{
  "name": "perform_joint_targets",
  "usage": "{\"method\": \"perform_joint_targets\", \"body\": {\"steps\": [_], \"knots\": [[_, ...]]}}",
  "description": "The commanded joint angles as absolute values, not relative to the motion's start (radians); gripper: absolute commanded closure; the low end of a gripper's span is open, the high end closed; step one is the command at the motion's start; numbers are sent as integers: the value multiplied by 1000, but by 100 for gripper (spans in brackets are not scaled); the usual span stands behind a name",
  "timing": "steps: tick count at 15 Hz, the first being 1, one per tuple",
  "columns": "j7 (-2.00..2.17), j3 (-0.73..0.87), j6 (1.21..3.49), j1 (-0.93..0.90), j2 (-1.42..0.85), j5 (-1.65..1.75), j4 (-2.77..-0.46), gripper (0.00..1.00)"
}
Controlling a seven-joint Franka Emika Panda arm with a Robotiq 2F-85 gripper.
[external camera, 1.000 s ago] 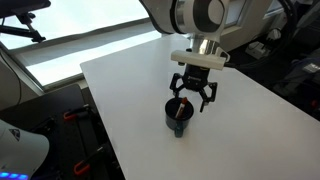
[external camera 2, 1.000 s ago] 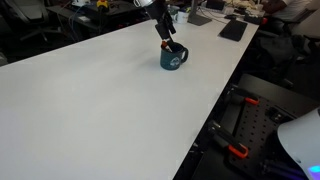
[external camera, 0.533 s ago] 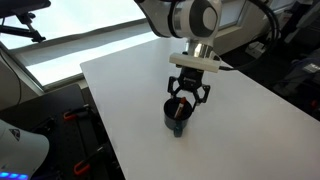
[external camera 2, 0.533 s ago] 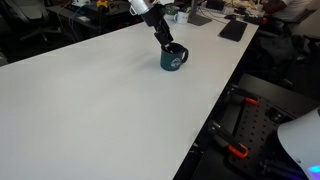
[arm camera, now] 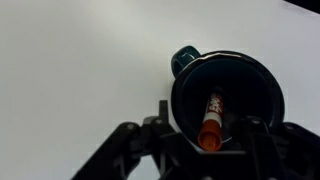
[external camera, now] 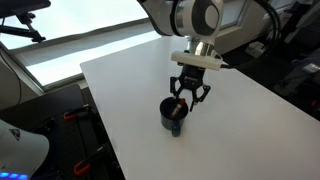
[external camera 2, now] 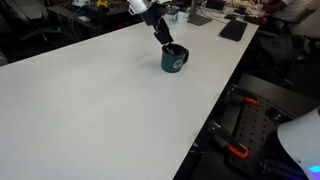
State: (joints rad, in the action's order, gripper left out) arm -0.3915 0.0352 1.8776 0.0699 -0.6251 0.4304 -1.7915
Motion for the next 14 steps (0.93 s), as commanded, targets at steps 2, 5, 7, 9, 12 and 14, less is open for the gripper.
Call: {"method": "perform_joint_targets", "body": {"steps": [2, 5, 7, 9, 12, 14], "knots": [[-393, 29, 1843, 65, -623, 419, -1783, 2], [-387, 26, 1828, 61, -622, 413, -1782, 0], [-379, 24, 1819, 58, -617, 409, -1787, 0], [-376, 21, 1816, 58, -611, 403, -1793, 19], [-368, 17, 1816, 55, -601, 397, -1802, 39], [-362, 16, 1814, 52, -598, 395, -1803, 35]]}}
